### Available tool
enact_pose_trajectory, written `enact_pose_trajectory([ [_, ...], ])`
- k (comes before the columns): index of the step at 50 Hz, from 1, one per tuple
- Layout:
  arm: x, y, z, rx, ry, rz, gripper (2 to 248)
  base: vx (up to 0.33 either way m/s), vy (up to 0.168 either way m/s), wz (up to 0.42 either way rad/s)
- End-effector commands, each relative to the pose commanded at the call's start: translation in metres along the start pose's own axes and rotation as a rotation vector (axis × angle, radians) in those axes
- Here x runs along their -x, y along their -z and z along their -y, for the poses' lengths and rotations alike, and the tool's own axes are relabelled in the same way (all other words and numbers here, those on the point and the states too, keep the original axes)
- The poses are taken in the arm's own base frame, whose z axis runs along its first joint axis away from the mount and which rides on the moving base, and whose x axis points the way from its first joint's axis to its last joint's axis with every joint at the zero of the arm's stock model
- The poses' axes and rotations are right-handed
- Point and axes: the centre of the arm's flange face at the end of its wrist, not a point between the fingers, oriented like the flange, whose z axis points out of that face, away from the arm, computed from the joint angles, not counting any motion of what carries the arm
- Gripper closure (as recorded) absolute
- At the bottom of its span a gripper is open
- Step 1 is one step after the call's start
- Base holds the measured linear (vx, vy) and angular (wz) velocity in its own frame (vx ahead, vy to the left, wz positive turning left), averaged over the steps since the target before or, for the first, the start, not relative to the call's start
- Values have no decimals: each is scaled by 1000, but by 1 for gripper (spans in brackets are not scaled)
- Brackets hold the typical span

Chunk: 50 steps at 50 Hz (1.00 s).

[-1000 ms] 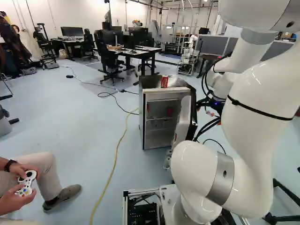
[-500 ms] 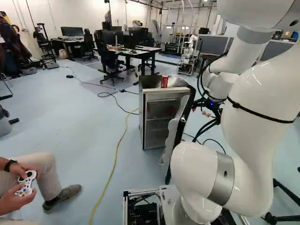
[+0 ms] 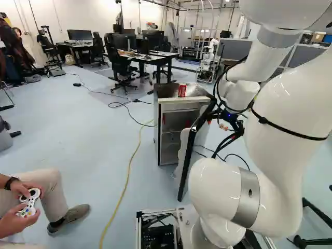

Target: Grab a drink from the fridge

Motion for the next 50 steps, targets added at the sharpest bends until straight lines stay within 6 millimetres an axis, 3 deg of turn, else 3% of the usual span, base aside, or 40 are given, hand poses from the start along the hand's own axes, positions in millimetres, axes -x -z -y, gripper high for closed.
enact_pose_trajectory([
  [50,34,3,50,-49,137,27,3,0,0,0],
])
